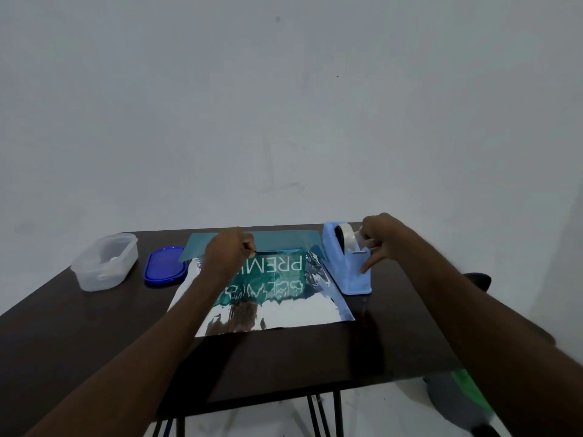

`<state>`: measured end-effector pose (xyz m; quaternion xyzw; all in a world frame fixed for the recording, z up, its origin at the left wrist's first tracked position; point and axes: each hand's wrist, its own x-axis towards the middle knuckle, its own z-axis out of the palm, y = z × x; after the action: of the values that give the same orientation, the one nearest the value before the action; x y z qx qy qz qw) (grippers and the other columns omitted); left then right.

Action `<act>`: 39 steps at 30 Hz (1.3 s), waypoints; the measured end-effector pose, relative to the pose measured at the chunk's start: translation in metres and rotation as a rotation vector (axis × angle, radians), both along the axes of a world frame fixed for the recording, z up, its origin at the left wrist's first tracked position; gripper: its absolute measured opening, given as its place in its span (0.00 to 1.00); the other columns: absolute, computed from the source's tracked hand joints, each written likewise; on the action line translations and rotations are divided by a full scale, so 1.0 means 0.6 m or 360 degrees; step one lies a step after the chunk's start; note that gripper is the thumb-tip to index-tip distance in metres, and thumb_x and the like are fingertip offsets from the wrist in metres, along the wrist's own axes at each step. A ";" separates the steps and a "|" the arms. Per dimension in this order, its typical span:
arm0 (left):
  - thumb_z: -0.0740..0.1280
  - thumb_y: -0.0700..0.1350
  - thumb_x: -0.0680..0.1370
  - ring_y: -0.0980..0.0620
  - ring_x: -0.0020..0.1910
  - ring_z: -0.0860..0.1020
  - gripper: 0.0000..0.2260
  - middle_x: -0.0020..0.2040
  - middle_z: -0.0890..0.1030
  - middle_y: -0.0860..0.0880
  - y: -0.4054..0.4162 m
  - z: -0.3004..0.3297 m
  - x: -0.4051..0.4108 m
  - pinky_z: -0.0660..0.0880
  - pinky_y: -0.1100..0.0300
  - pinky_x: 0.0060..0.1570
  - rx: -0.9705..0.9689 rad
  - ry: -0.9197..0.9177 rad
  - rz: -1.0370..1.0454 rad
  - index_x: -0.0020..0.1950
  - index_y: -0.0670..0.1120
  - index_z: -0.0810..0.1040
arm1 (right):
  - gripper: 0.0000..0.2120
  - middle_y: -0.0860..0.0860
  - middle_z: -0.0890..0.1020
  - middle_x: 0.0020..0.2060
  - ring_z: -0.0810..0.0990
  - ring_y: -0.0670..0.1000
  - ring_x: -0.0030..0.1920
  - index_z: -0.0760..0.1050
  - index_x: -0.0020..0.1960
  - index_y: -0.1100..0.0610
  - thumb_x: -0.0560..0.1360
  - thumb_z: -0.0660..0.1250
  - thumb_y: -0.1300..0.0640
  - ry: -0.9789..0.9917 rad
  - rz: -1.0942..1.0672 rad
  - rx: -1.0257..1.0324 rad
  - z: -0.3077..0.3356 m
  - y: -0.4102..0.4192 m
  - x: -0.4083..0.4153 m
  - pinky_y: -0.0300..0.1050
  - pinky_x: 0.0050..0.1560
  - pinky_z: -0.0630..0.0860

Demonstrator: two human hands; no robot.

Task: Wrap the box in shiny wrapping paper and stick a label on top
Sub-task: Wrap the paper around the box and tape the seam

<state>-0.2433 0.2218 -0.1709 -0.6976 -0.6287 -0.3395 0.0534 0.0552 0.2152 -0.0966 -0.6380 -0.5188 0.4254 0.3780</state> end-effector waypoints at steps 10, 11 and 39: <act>0.73 0.41 0.73 0.57 0.34 0.74 0.03 0.35 0.78 0.55 0.001 -0.007 -0.003 0.60 0.68 0.32 0.0127 0.0018 -0.0045 0.39 0.47 0.84 | 0.03 0.58 0.76 0.49 0.78 0.55 0.47 0.77 0.49 0.61 0.77 0.66 0.63 0.0591 -0.0344 0.0237 -0.090 -0.006 0.016 0.48 0.33 0.81; 0.73 0.41 0.73 0.57 0.34 0.74 0.03 0.35 0.78 0.55 0.000 -0.008 -0.003 0.60 0.68 0.32 0.0131 0.0022 -0.0045 0.39 0.47 0.84 | 0.07 0.57 0.77 0.52 0.79 0.54 0.48 0.77 0.52 0.61 0.76 0.67 0.61 0.0618 -0.0373 0.0256 -0.103 -0.003 0.017 0.46 0.31 0.80; 0.74 0.41 0.72 0.55 0.36 0.76 0.03 0.37 0.78 0.54 0.007 -0.017 -0.008 0.63 0.63 0.36 0.0173 0.0007 -0.0091 0.39 0.48 0.84 | 0.07 0.54 0.83 0.35 0.82 0.53 0.38 0.79 0.37 0.58 0.72 0.75 0.60 0.0803 -0.0854 0.0469 -0.184 -0.040 -0.027 0.50 0.46 0.83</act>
<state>-0.2481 0.2259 -0.1810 -0.7119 -0.5891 -0.3731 0.0828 0.0392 0.1911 -0.2069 -0.5652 -0.2799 0.3758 0.6789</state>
